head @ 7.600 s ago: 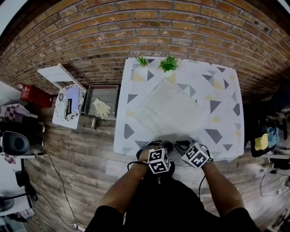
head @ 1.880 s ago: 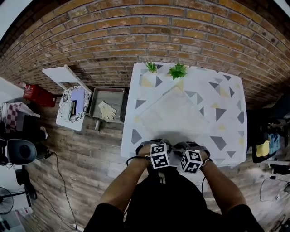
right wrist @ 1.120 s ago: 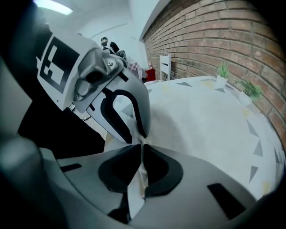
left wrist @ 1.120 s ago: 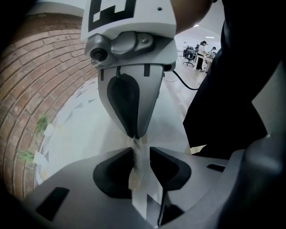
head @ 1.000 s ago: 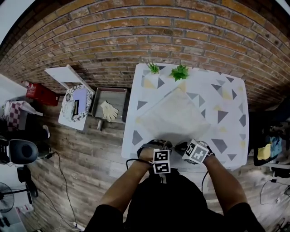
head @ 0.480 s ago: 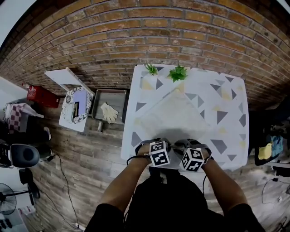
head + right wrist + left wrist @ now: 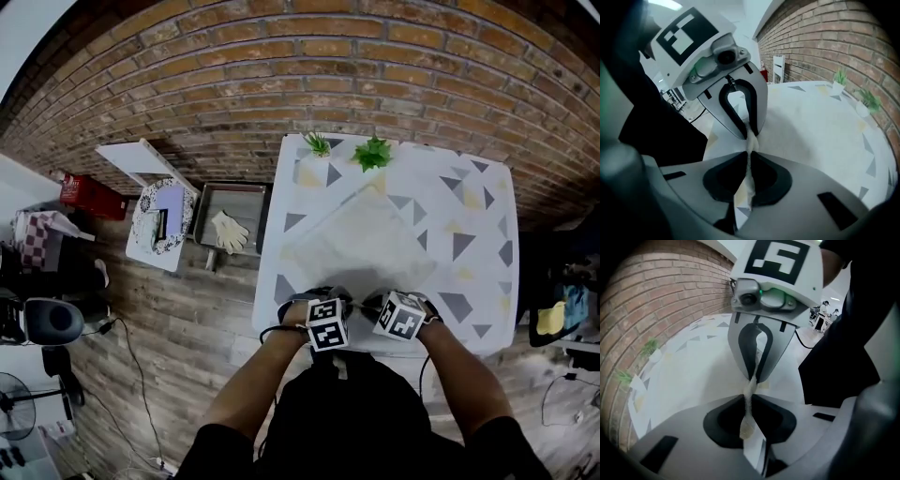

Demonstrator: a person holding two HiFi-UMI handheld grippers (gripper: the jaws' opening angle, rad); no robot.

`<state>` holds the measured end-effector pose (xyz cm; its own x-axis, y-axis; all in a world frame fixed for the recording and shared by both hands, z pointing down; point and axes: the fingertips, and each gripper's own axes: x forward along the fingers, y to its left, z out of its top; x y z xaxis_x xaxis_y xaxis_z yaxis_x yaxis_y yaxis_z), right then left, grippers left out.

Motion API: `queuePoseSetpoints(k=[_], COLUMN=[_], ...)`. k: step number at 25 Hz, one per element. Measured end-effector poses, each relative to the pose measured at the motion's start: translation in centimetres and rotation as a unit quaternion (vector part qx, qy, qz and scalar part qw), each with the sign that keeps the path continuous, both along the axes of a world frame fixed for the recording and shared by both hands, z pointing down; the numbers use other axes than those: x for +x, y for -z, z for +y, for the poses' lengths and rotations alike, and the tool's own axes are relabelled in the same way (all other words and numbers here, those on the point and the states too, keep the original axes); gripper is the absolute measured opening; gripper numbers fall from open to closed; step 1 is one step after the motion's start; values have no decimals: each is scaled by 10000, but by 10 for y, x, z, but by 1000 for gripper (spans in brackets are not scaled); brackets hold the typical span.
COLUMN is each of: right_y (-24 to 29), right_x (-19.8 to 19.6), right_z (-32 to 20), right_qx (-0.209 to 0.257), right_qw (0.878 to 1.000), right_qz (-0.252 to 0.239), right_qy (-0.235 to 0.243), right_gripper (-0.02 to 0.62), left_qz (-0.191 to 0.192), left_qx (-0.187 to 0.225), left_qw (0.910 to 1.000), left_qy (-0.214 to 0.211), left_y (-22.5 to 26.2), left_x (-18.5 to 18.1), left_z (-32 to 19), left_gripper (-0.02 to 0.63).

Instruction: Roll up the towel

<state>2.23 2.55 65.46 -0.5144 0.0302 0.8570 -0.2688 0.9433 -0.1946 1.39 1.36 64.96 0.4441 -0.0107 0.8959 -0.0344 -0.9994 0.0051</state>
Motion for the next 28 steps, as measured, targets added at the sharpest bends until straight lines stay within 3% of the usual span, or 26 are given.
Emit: queuePoseSetpoints(k=[5, 12, 15, 19, 25, 28], right_y=[-1, 0, -2, -3, -2, 6], right_x=[1, 0, 2, 1, 3, 5], right_z=[-3, -13, -15, -15, -15, -18], right_qx=[-253, -382, -404, -484, -512, -122], right_qw=[9997, 9992, 9991, 9987, 9984, 9996], right_qz=[11, -47, -87, -157, -222, -230], right_qy=[4, -83, -103, -98, -12, 146], right_gripper=[37, 37, 37, 37, 38, 64], left_qz=[-35, -50, -140, -314, -439, -507], left_qx=[393, 969, 975, 891, 844, 818], left_qw=[9992, 9938, 9931, 9939, 9948, 9951], left_qy=[-28, -546, -633, -565, -359, -214], left_y=[6, 24, 20, 3, -9, -12], left_x=[-9, -2, 4, 8, 11, 11], left_z=[-5, 2, 7, 8, 2, -4], left_gripper=[60, 60, 60, 158, 140, 109])
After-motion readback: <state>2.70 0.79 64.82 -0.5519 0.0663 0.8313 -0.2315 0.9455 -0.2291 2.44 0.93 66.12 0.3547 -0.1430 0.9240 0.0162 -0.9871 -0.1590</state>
